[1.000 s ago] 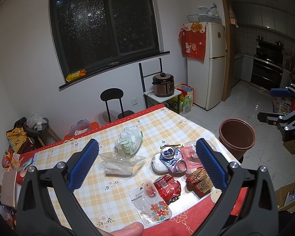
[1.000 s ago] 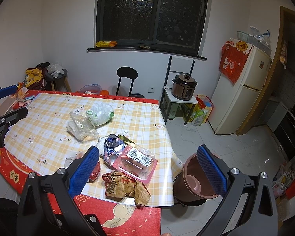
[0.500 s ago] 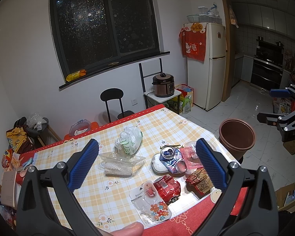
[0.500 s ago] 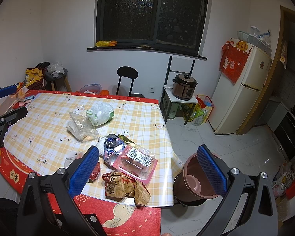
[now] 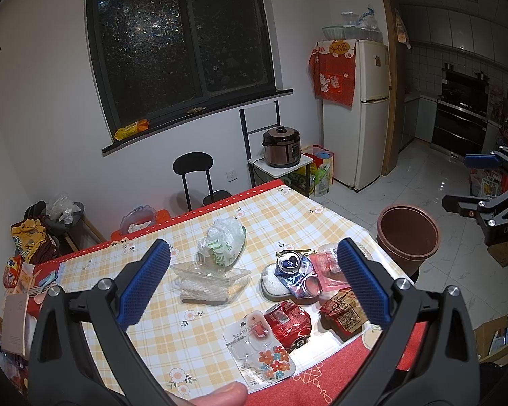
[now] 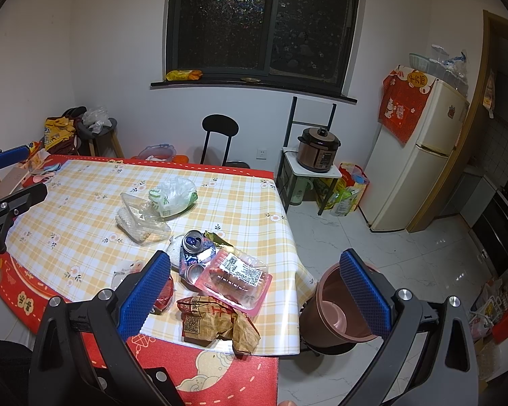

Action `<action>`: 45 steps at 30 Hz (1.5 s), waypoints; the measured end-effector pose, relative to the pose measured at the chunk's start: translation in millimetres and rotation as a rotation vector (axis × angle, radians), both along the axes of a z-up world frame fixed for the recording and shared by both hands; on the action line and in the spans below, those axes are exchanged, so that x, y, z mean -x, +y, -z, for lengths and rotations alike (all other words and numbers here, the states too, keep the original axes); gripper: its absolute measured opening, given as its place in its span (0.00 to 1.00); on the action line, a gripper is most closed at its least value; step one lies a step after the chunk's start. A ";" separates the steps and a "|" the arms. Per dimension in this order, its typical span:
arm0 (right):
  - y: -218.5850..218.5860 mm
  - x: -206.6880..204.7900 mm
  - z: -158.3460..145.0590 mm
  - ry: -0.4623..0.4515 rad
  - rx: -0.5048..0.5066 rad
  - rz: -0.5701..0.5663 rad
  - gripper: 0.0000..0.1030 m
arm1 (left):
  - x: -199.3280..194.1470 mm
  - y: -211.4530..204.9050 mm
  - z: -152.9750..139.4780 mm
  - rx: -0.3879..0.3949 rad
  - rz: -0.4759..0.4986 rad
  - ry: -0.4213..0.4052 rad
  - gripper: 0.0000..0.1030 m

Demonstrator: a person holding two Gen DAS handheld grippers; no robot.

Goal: Collect trash

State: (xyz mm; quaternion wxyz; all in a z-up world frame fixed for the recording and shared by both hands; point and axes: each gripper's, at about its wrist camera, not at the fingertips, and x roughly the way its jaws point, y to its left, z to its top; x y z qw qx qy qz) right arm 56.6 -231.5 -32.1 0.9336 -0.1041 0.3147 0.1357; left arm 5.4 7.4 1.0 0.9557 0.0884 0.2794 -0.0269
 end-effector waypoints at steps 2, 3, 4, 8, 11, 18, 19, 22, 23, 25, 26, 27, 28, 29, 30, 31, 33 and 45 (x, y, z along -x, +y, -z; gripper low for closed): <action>0.0 0.1 -0.3 0.000 0.000 0.000 0.96 | 0.0 0.1 -0.1 0.000 -0.001 0.000 0.95; 0.0 0.2 -0.6 0.000 0.000 0.000 0.96 | 0.0 0.2 0.0 0.001 -0.001 0.000 0.95; -0.1 0.0 -0.4 0.000 0.000 0.000 0.96 | 0.8 -0.9 0.1 0.001 -0.001 0.000 0.95; -0.2 -0.1 -0.1 0.000 0.000 0.000 0.96 | 0.7 -0.7 0.1 0.001 -0.001 0.000 0.95; -0.2 -0.2 0.2 0.001 -0.001 -0.001 0.96 | 0.8 -0.8 0.3 0.001 -0.002 0.000 0.95; 3.3 -3.3 8.0 0.002 -0.025 -0.001 0.96 | 2.5 -0.2 3.2 0.036 -0.002 -0.001 0.95; 3.4 -3.5 9.9 0.000 -0.037 -0.002 0.96 | 3.6 -0.1 5.4 0.046 0.000 -0.009 0.95; 4.2 -7.6 25.0 -0.001 -0.096 -0.007 0.96 | 9.4 1.3 17.4 0.080 -0.005 -0.049 0.95; 3.8 -8.9 34.1 0.002 -0.133 -0.007 0.96 | 10.7 1.8 22.1 0.086 -0.009 -0.054 0.95; 1.9 -12.3 51.0 0.009 -0.189 -0.004 0.96 | 12.7 5.3 39.6 0.115 -0.027 -0.047 0.95; 1.6 -13.7 59.1 0.014 -0.204 0.001 0.96 | 12.3 7.4 48.9 0.128 -0.041 -0.031 0.95; 2.2 -15.3 73.2 0.021 -0.217 0.018 0.96 | 12.1 10.0 59.0 0.141 -0.058 -0.015 0.95; 2.9 -16.0 86.5 0.025 -0.228 0.035 0.96 | 11.1 12.7 68.9 0.150 -0.075 -0.001 0.95; 3.3 -16.8 95.1 0.026 -0.235 0.041 0.96 | 11.0 16.3 79.2 0.157 -0.098 0.010 0.95; 4.2 -16.4 108.0 0.024 -0.242 0.047 0.96 | 10.7 20.0 88.0 0.162 -0.121 0.018 0.95; 4.9 -15.7 119.6 0.025 -0.245 0.056 0.96 | 11.5 23.1 96.3 0.168 -0.142 0.025 0.95; 6.4 -15.1 139.7 0.048 -0.250 0.057 0.96 | 13.8 30.5 109.3 0.184 -0.176 0.035 0.95; 19.3 -25.2 192.8 0.189 -0.168 0.001 0.96 | 25.9 47.0 152.1 0.301 -0.385 0.105 0.95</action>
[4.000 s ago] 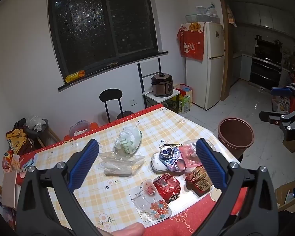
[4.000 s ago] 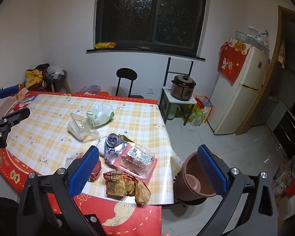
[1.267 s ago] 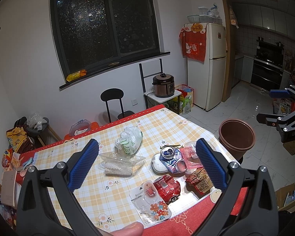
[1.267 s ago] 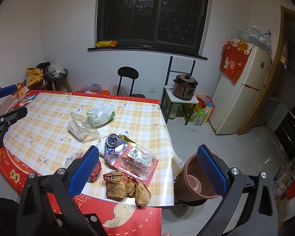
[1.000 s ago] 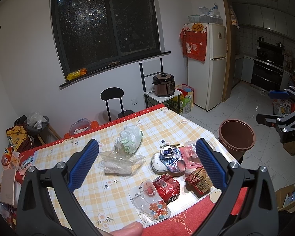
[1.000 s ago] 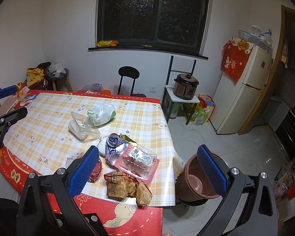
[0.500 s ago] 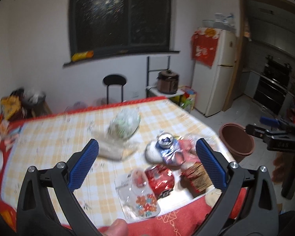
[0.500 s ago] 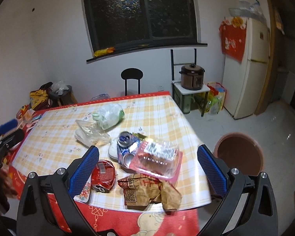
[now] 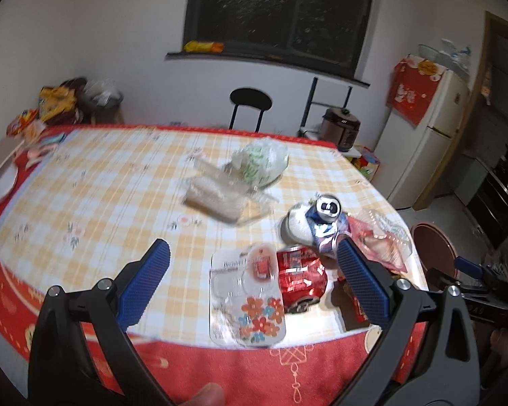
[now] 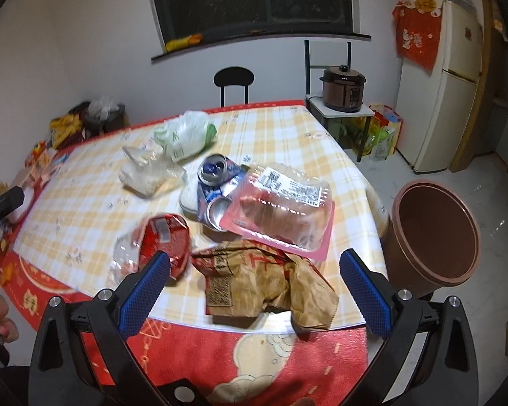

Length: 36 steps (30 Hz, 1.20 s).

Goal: Collect trash
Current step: 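Reach the right tool to the clear pink-based plastic container and grasp it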

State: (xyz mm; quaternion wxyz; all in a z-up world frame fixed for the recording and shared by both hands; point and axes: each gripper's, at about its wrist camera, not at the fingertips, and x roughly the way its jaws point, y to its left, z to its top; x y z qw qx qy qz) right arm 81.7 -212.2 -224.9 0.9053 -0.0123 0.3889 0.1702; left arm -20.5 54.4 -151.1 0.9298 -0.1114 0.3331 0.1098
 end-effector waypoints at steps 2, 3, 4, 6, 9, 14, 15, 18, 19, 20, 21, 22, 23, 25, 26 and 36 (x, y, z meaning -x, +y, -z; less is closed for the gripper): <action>-1.6 -1.4 0.9 -0.002 0.012 -0.009 0.96 | 1.4 -3.5 6.5 -0.009 -0.023 0.029 0.95; -3.0 -2.3 1.4 -0.004 0.016 -0.014 0.96 | 2.8 -5.0 9.3 -0.007 -0.034 0.041 0.95; -4.5 -3.6 2.1 -0.006 0.020 -0.016 0.96 | 4.5 -5.5 11.3 0.002 -0.042 0.046 0.95; -8.7 -5.4 4.6 -0.003 0.024 -0.023 0.96 | 9.1 -6.1 12.6 0.022 -0.060 0.041 0.95; -15.2 -9.8 10.0 0.008 0.028 -0.037 0.96 | 15.4 -9.3 12.8 0.039 -0.086 0.026 0.95; -27.6 -18.1 18.8 0.029 0.035 -0.060 0.96 | 21.3 -18.2 19.9 0.057 -0.131 0.048 0.94; -29.0 -20.6 19.6 0.032 0.037 -0.066 0.96 | 22.1 -19.0 22.4 0.063 -0.136 0.054 0.94; -29.7 -27.7 21.8 0.022 0.056 -0.095 0.96 | 26.6 -22.9 31.4 0.076 -0.132 0.079 0.94; -27.5 -30.4 22.7 0.014 0.082 -0.103 0.96 | 27.0 -22.4 33.3 0.081 -0.132 0.087 0.94; -24.0 -33.4 23.3 0.009 0.106 -0.110 0.96 | 29.5 -19.1 34.8 0.092 -0.138 0.093 0.94; -20.8 -35.6 22.9 0.006 0.117 -0.118 0.96 | 30.8 -15.6 34.4 0.100 -0.145 0.088 0.94; -16.6 -38.7 21.8 0.003 0.124 -0.128 0.96 | 32.1 -10.5 33.4 0.106 -0.155 0.078 0.94; -12.9 -41.1 20.8 -0.001 0.131 -0.136 0.96 | 32.0 -6.9 33.0 0.105 -0.162 0.074 0.94; 0.7 -47.5 18.7 -0.019 0.171 -0.153 0.96 | 28.3 3.7 33.3 0.112 -0.175 0.073 0.94; 10.4 -52.1 17.6 -0.027 0.200 -0.159 0.96 | 26.0 9.0 33.7 0.122 -0.178 0.070 0.94; 94.0 -97.3 38.9 0.036 0.534 -0.290 0.96 | -17.1 38.5 57.1 0.218 -0.094 0.103 0.94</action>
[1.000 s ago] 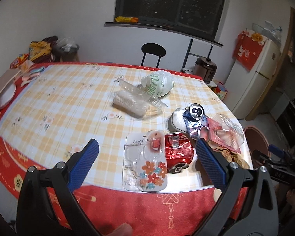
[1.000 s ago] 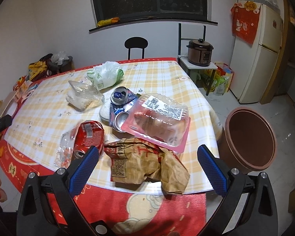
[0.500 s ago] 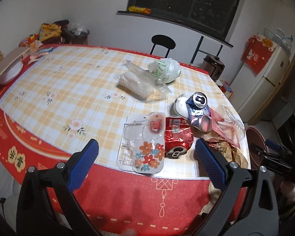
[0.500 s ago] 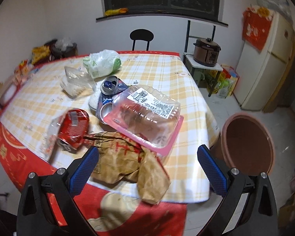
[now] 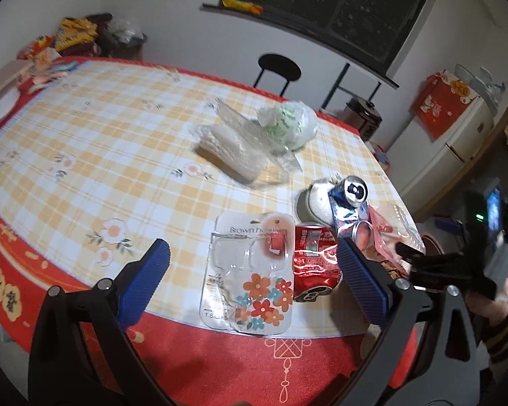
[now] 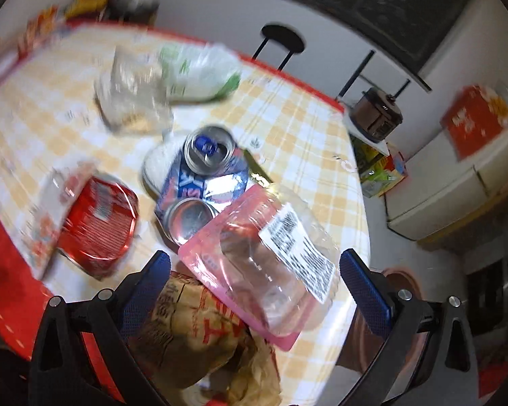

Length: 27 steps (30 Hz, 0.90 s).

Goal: Collect trash
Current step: 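Reach the right tool to the clear pink-based plastic container and grasp it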

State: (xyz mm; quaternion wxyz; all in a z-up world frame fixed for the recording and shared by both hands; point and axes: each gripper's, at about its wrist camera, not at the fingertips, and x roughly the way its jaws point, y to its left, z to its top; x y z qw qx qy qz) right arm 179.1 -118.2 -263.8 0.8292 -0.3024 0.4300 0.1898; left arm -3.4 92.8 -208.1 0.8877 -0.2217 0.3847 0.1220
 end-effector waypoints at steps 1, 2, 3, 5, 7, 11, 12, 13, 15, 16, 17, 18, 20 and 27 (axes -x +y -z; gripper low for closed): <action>5.9 -4.7 5.5 0.026 0.029 -0.005 0.96 | -2.1 1.5 3.0 0.009 0.008 0.005 0.94; 12.0 -9.4 11.9 0.059 0.063 -0.006 0.96 | -3.6 3.5 5.6 0.017 0.015 0.008 0.94; 16.0 -12.4 16.3 0.083 0.083 -0.010 0.96 | -4.9 7.2 7.6 0.027 0.018 0.008 0.94; 24.7 -15.1 22.3 0.089 0.133 -0.019 0.95 | -6.7 15.2 9.9 0.040 0.013 0.003 0.94; 28.9 -17.2 25.7 0.081 0.169 -0.011 0.95 | -7.6 20.7 11.0 0.048 0.007 -0.002 0.94; 33.1 -22.6 33.3 0.087 0.218 0.016 0.95 | -11.7 27.3 14.0 0.065 0.011 -0.001 0.94; 34.0 -23.1 35.2 0.086 0.232 0.016 0.95 | -13.1 27.8 14.5 0.067 0.016 0.000 0.94; 34.7 -23.7 37.2 0.087 0.242 0.022 0.95 | -14.3 28.0 14.7 0.068 0.020 0.000 0.94; 36.5 -26.0 40.8 0.097 0.248 0.034 0.95 | -15.9 28.0 14.5 0.068 0.028 0.000 0.94; 36.7 -26.8 43.0 0.098 0.256 0.042 0.95 | -16.5 28.2 14.4 0.066 0.031 -0.001 0.94; 37.2 -27.8 45.5 0.096 0.265 0.049 0.95 | -17.0 28.0 13.5 0.064 0.034 -0.004 0.94; 37.6 -28.3 47.0 0.095 0.272 0.055 0.95 | -17.0 28.1 13.2 0.062 0.036 -0.006 0.94; 37.3 -30.8 51.4 0.094 0.285 0.073 0.95 | -17.5 27.7 12.6 0.059 0.040 -0.006 0.94; 27.8 -44.9 54.3 0.125 0.219 0.153 0.94 | -17.5 27.3 12.7 0.059 0.040 -0.006 0.94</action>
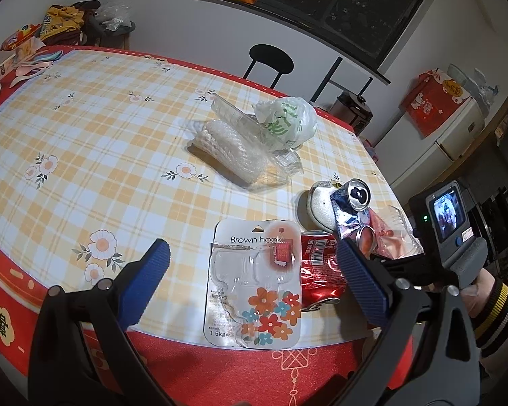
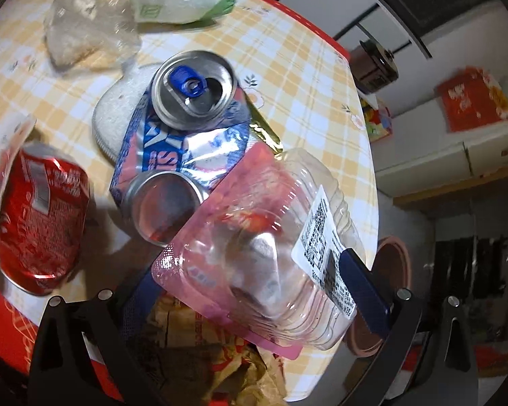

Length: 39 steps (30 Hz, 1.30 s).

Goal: Collect trash
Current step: 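Reach the right tool to the clear pink-based plastic container and grasp it, then lift the container with the right tool while the left tool approaches the Brown hook package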

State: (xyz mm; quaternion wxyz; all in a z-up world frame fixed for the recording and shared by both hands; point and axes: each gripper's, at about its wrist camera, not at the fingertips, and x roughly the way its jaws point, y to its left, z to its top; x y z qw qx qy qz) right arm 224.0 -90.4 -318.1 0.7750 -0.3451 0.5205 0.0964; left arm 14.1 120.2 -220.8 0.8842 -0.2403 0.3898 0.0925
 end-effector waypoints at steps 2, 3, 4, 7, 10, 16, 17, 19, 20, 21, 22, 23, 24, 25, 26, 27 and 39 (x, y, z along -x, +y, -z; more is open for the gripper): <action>-2.3 -1.1 -3.1 0.009 -0.035 0.009 0.90 | -0.4 -0.1 0.3 0.001 0.002 0.003 0.94; -2.7 -0.4 -5.4 0.007 -0.045 0.010 0.89 | 0.0 0.3 -0.2 0.002 0.004 0.004 0.94; -3.8 0.9 -9.1 0.005 -0.061 0.010 0.87 | -0.4 0.3 -0.3 0.001 0.005 0.004 0.94; -10.2 0.1 -24.9 -0.005 -0.139 0.029 0.82 | -0.4 0.2 -0.1 -0.003 0.001 0.003 0.94; -19.8 0.1 -41.9 -0.014 -0.227 0.056 0.76 | -1.0 -0.1 -0.7 -0.004 -0.005 0.001 0.94; -58.8 -1.1 -72.4 -0.007 -0.489 0.175 0.72 | -5.5 -8.3 -1.6 -0.015 0.018 -0.003 0.94; -65.6 -1.7 -74.6 -0.004 -0.525 0.196 0.72 | -6.4 -11.1 -1.9 -0.017 0.023 -0.004 0.94; -82.4 -2.3 -78.7 -0.005 -0.601 0.249 0.71 | -9.2 -15.7 -2.0 -0.020 0.033 -0.002 0.94; -90.6 -3.0 -80.3 -0.005 -0.639 0.276 0.71 | -10.5 -17.9 -1.8 -0.022 0.037 0.000 0.94; -97.2 -3.3 -80.9 -0.006 -0.669 0.297 0.70 | -11.1 -20.5 -1.4 -0.023 0.040 0.001 0.94; -104.0 -3.5 -81.4 -0.005 -0.697 0.316 0.70 | -12.0 -22.9 -1.0 -0.025 0.043 0.003 0.94; -112.9 -4.1 -81.4 0.000 -0.737 0.341 0.70 | -13.4 -25.1 -0.8 -0.026 0.046 0.006 0.94; -118.9 -2.7 -81.7 0.003 -0.761 0.355 0.70 | -13.8 -28.1 -0.7 -0.028 0.049 0.008 0.94; -124.4 -2.4 -81.6 0.005 -0.786 0.370 0.70 | -14.4 -30.0 -0.6 -0.030 0.051 0.009 0.94; -131.8 -2.0 -80.9 0.007 -0.821 0.388 0.70 | -15.1 -32.4 -0.7 -0.034 0.055 0.011 0.94; -137.0 -1.6 -80.5 0.008 -0.840 0.398 0.70 | -16.4 -35.9 -1.2 -0.039 0.060 0.013 0.94; -161.1 6.5 -75.5 -0.001 -0.822 0.400 0.71 | -19.9 -57.7 4.2 -0.060 0.074 0.055 0.94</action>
